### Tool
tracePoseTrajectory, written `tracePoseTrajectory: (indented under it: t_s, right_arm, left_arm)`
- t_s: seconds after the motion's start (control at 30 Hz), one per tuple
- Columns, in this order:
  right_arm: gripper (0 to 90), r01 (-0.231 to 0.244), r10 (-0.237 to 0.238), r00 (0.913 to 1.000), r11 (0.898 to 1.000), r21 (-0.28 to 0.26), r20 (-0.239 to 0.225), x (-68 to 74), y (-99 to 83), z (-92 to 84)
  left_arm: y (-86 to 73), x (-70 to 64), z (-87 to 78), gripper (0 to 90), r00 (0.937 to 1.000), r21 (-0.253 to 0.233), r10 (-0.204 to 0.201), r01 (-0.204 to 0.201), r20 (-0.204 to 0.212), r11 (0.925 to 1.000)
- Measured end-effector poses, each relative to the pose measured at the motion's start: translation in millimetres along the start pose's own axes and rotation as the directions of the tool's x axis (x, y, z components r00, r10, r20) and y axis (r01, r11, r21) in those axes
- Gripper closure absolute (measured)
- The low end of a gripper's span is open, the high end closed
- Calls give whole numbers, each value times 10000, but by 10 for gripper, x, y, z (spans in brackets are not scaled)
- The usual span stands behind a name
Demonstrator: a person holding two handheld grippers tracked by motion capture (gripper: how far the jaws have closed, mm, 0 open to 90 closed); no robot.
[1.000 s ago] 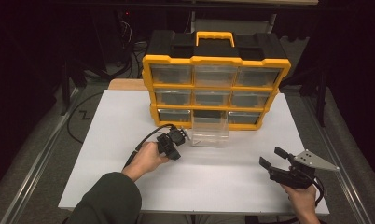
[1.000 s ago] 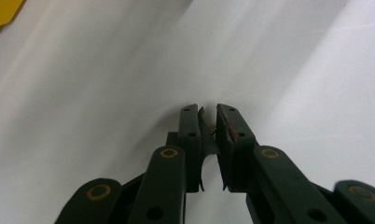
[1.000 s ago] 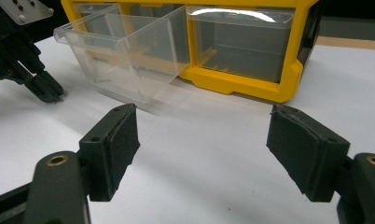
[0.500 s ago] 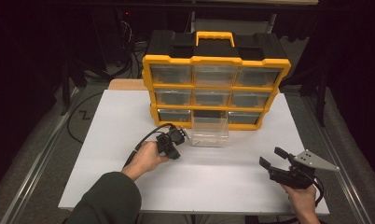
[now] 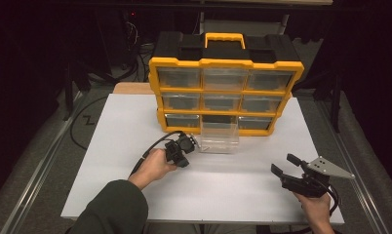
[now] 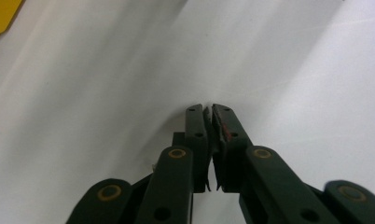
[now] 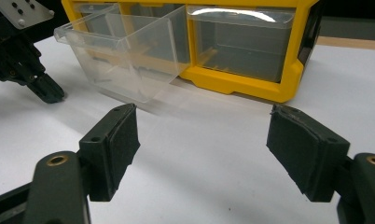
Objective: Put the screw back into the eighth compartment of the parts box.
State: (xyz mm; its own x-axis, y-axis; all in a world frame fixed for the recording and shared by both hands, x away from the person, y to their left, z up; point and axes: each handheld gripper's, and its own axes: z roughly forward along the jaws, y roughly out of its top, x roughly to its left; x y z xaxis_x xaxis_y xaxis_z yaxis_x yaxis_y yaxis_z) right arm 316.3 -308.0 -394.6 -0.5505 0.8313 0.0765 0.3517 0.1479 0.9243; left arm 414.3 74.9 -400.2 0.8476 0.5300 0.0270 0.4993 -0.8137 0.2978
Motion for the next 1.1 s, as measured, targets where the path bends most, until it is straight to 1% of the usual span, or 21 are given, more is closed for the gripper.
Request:
tracePoseTrajectory:
  t_s: [0.27,0.37,0.5,0.7,0.77,0.9,1.0,1.1]
  right_arm:
    - [263,-6,6,10000,10000,20,28,1,0,1]
    - [263,-9,9,10000,10000,27,32,0,0,2]
    - [263,-7,7,10000,10000,10,3,0,0,1]
    - [263,9,-9,10000,10000,-29,6,-2,1,-2]
    - [263,-46,46,10000,10000,-8,14,0,1,1]
    - [263,-6,6,10000,10000,-42,15,-1,2,-3]
    - [263,-52,52,10000,10000,-50,13,-4,2,-4]
    - [263,57,-57,10000,10000,21,19,-5,2,5]
  left_arm:
    - [-1,9,-2,867,10000,-9,9,-9,26,10000]
    - [-2,5,-3,869,10000,-38,80,-80,8,10000]
    - [1,12,-27,870,9999,-141,69,-68,110,9999]
    - [27,16,-133,871,9998,-368,147,-142,126,9992]
    - [31,18,-163,871,9998,-459,123,-116,152,9989]
    - [39,26,-234,871,9997,-664,66,-51,224,9978]
    - [49,34,-310,871,9995,-927,52,-22,322,9957]
    - [68,49,-383,871,9994,-1121,64,-25,343,9937]
